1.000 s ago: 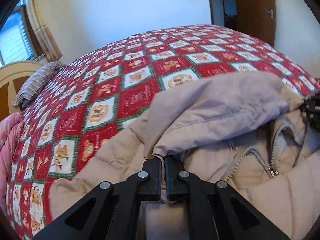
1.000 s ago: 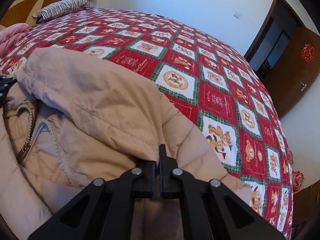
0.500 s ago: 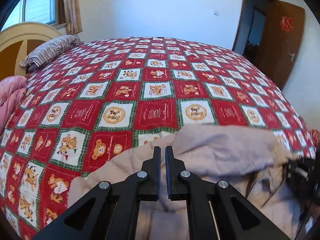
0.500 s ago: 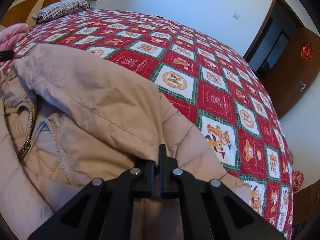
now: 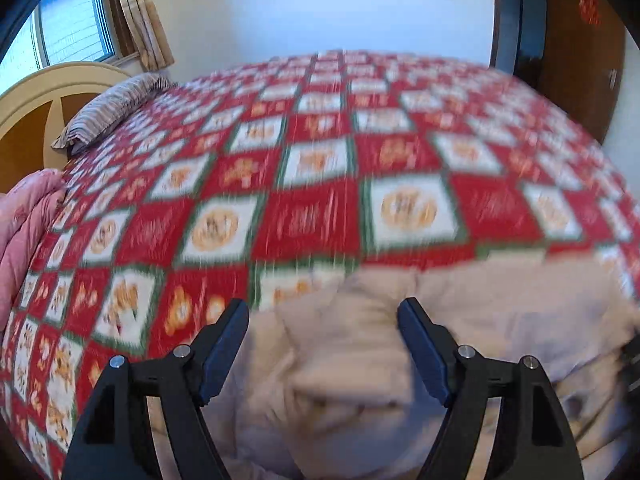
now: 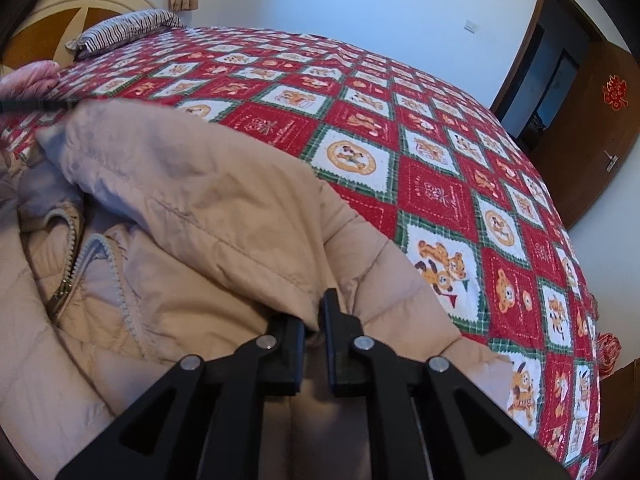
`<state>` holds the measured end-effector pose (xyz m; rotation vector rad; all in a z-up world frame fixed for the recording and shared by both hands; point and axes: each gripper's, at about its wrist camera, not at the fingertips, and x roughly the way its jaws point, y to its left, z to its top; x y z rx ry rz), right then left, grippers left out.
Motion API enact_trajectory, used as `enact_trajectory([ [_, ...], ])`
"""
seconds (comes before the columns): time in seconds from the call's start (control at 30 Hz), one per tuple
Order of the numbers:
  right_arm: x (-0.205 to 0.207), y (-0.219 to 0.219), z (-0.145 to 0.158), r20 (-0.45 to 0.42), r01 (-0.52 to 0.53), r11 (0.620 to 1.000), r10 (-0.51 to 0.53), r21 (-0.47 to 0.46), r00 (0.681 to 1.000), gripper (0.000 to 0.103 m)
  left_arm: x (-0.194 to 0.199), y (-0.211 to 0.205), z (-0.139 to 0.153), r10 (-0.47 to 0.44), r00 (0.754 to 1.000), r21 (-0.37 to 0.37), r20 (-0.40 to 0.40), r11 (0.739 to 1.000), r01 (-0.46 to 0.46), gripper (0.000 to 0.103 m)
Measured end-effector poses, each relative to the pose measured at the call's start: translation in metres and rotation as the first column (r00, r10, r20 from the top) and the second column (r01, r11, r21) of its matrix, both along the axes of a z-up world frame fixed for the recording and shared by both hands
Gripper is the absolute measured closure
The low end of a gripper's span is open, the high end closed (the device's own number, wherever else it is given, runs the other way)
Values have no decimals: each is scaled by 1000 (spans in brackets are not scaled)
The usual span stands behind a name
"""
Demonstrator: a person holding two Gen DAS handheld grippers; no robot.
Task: Fold large clothes
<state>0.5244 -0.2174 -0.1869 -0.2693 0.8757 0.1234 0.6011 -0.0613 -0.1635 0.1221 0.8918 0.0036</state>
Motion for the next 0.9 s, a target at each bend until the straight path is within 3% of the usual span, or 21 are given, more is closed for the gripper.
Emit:
enact_trajectory([
  [0.1,-8,-7,12,11,6,1000,-6,28,1000,81,-10,5,-10,-6,1000,-32,-10,999,5,25],
  [0.23,-23,-13,37,50,18,997,-21,75,999,73,-15,6,14,-10,999,-54,53,998,12,25],
  [0.37,-16,-7,61,80,35,991,-46,132,996,73,-12,0,45,-23,991,-70,129,997,32,25],
  [0.47,11,2,70,93,66,973,-88,221,992,73,1,-5,37,-22,995,-67,99,997,28,25],
  [0.53,28,7,66,85,93,953,-122,287,989,69,6,-6,20,-9,998,-61,62,998,13,25],
  [0.57,37,10,61,68,100,944,-128,313,989,62,7,-7,10,-2,999,-52,49,999,5,25],
  [0.63,49,20,45,33,110,937,-128,332,991,60,9,-5,-9,2,1000,-54,18,999,-1,25],
  [0.73,57,32,17,-36,118,948,-113,296,993,60,8,0,-20,5,1000,-101,8,995,-4,25],
  [0.9,48,29,-1,-48,116,951,-107,286,993,62,6,0,-29,11,1000,-102,8,995,-10,19],
])
